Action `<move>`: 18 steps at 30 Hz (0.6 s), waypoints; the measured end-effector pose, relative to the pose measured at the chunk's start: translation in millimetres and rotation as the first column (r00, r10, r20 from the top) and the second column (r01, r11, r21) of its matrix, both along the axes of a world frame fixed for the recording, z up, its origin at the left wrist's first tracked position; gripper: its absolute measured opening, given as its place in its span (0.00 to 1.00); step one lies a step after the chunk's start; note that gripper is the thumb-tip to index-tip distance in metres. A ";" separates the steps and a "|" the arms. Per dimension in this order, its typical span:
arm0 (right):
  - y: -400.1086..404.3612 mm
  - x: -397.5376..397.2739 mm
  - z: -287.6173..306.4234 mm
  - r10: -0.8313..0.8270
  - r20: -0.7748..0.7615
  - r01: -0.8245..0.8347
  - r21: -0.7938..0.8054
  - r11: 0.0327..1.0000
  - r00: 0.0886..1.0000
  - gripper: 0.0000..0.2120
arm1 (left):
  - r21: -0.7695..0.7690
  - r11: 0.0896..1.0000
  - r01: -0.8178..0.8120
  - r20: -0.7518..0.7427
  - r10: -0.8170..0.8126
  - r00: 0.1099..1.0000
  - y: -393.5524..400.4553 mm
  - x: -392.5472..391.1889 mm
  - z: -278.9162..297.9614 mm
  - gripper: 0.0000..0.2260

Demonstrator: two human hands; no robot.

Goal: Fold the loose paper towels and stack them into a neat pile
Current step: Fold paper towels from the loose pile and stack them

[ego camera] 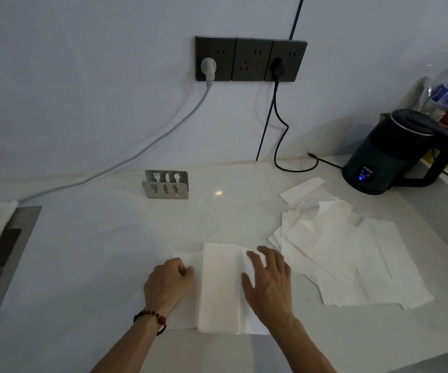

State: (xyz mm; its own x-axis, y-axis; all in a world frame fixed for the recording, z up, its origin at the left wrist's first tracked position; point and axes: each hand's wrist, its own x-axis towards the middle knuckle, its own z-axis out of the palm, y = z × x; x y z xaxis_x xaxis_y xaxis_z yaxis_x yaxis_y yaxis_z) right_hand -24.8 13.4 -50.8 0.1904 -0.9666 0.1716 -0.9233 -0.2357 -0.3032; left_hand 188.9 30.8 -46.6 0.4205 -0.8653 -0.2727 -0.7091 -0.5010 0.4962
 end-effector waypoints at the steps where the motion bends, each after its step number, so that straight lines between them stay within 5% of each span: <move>1: 1.1 5.8 2.4 0.068 -0.012 -0.067 0.011 0.998 0.998 0.22 | 0.009 1.000 0.021 0.083 -0.022 0.996 2.5 5.7 0.6 0.09; 4: 6.5 22.1 -1.2 0.274 -0.041 -0.267 0.132 0.955 0.961 0.23 | 0.083 0.996 0.038 0.222 -0.055 0.974 7.6 17.2 1.1 0.11; 8: 17.1 31.9 -15.8 0.396 -0.127 -0.347 0.294 0.891 0.909 0.29 | 0.124 0.992 0.025 0.203 -0.050 0.978 5.9 18.5 -2.5 0.12; 14: 15.7 30.1 -13.0 0.426 -0.139 -0.355 0.362 0.862 0.894 0.32 | 0.058 0.997 0.043 0.029 -0.045 0.999 3.9 18.7 -5.8 0.04; 18: 15.8 28.7 -11.7 0.402 -0.095 -0.339 0.383 0.859 0.911 0.32 | -0.057 0.998 -0.013 -0.287 -0.004 0.958 0.1 17.4 11.4 0.07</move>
State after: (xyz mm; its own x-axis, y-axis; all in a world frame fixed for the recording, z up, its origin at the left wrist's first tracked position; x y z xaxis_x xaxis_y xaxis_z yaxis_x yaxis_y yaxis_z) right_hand 3.9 29.1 -62.5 0.5416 -0.8085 -0.2301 -0.8324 -0.4776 -0.2810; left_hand 206.3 30.9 -35.2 0.3359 -0.8815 -0.3319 -0.5302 -0.4682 0.7069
